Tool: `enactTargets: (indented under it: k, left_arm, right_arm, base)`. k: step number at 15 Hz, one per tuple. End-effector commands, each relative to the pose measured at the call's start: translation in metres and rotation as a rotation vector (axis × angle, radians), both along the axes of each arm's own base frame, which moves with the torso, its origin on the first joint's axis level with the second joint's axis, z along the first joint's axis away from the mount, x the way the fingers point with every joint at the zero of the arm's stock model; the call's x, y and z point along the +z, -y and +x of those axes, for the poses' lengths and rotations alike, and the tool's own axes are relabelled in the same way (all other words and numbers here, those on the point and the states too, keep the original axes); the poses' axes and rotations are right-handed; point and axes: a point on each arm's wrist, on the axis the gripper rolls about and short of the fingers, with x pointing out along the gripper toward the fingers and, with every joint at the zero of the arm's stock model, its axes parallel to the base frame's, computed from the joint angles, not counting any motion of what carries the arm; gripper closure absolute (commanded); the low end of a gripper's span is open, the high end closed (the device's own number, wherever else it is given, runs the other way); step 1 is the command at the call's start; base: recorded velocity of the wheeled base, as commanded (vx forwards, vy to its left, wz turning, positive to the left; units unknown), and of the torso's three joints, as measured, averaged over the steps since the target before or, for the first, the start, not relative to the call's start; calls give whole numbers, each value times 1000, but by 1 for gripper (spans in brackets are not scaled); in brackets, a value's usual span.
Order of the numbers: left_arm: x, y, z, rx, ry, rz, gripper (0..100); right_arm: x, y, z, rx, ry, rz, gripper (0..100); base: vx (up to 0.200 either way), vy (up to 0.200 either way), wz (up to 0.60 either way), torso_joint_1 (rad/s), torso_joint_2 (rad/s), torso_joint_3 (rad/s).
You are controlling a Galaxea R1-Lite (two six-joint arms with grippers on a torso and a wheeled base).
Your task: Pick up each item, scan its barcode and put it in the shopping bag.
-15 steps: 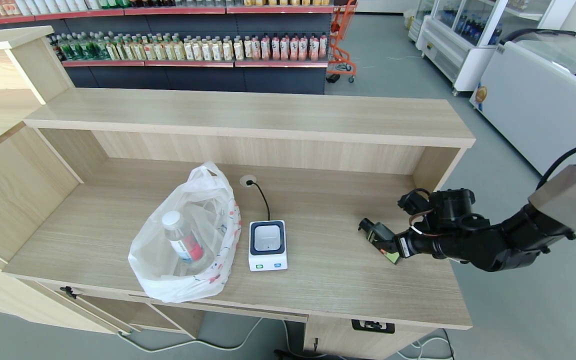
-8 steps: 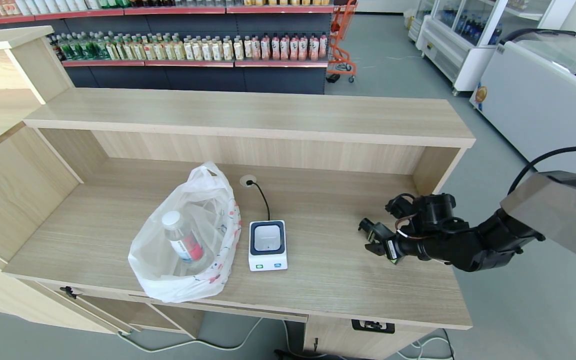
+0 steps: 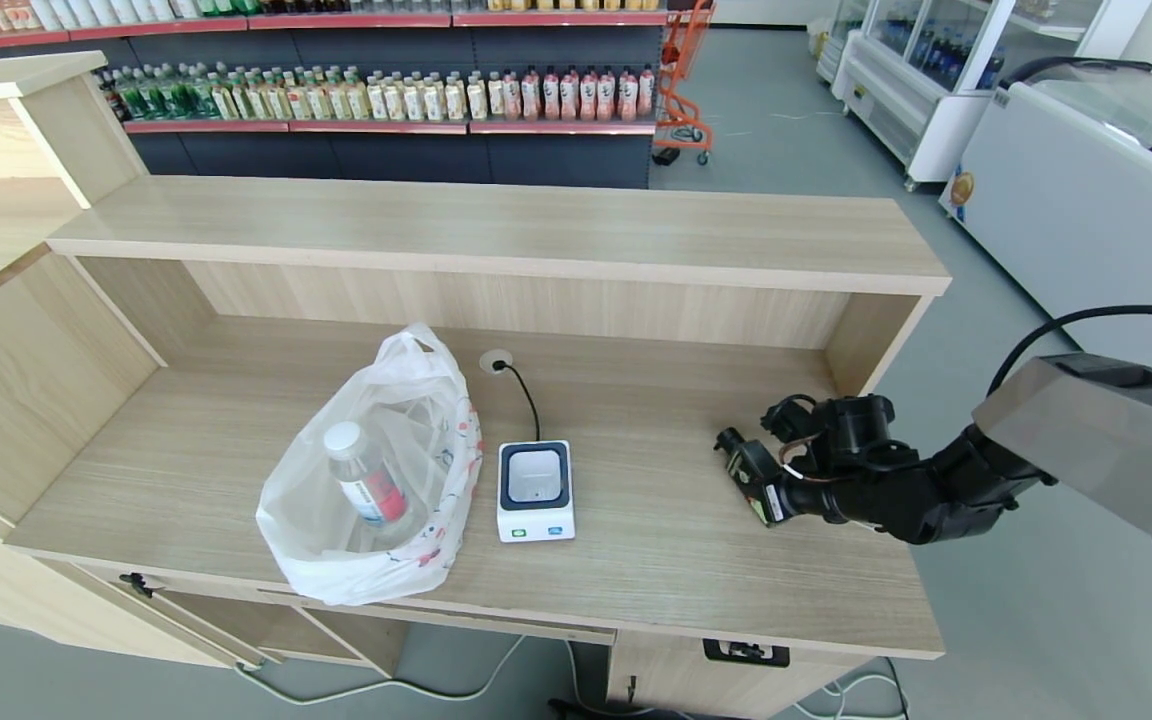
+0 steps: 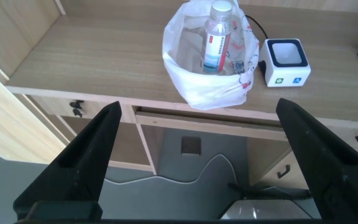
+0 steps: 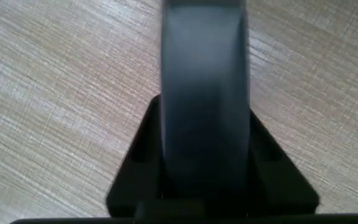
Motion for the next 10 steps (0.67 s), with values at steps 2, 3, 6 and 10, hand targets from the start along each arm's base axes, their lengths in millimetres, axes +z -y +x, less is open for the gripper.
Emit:
enactTargets:
  k: [2,3,6,10]
  left_arm:
    - [0,0,0,0,-1,0,0]
    - [0,0,0,0,-1,0,0]
    - [0,0,0,0,-1,0,0]
    - [0,0,0,0,-1,0,0]
  right_arm:
    - [20,1,3,-3,60,7,100]
    - [31,4,1,-8,85,4,100]
    - [73,19,-20,-84,196,-183,100]
    - [112,71,-106,-142,293,-466,100]
  base:
    - [0,0,0,0,0,0]
    - [0,0,0,0,0,0]
    - [0,0,0,0,0,0]
    - [0,0,0,0,0,0]
